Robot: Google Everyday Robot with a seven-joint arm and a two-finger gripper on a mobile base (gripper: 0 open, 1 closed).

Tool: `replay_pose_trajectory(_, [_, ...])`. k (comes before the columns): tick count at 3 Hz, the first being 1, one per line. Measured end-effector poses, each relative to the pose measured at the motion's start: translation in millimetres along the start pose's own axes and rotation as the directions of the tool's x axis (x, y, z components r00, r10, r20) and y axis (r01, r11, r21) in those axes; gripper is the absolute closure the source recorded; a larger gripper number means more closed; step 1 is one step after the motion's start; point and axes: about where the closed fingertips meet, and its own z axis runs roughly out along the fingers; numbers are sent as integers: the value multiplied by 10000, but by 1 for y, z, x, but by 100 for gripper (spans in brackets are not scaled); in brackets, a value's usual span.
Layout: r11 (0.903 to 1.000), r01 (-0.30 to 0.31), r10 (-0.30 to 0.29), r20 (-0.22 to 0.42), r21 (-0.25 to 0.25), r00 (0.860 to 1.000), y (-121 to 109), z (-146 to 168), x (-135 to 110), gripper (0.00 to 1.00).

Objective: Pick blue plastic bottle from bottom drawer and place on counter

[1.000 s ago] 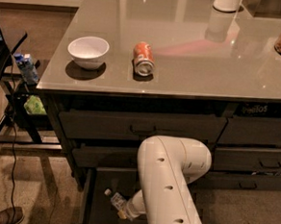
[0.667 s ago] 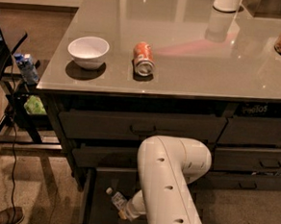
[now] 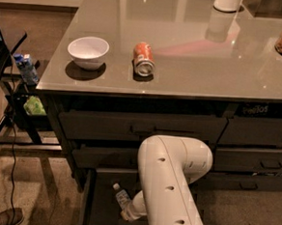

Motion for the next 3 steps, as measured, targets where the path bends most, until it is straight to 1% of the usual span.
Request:
replay_pose_trajectory(1, [10000, 0, 0, 2, 0, 10000, 1, -2, -1, 100])
replay_pose_trajectory(2, [10000, -38, 43, 716, -62, 9974, -5, -29, -7, 100])
replay_pose_trajectory(3, [10000, -6, 7, 1659, -6, 9861, -13, -70, -16, 100])
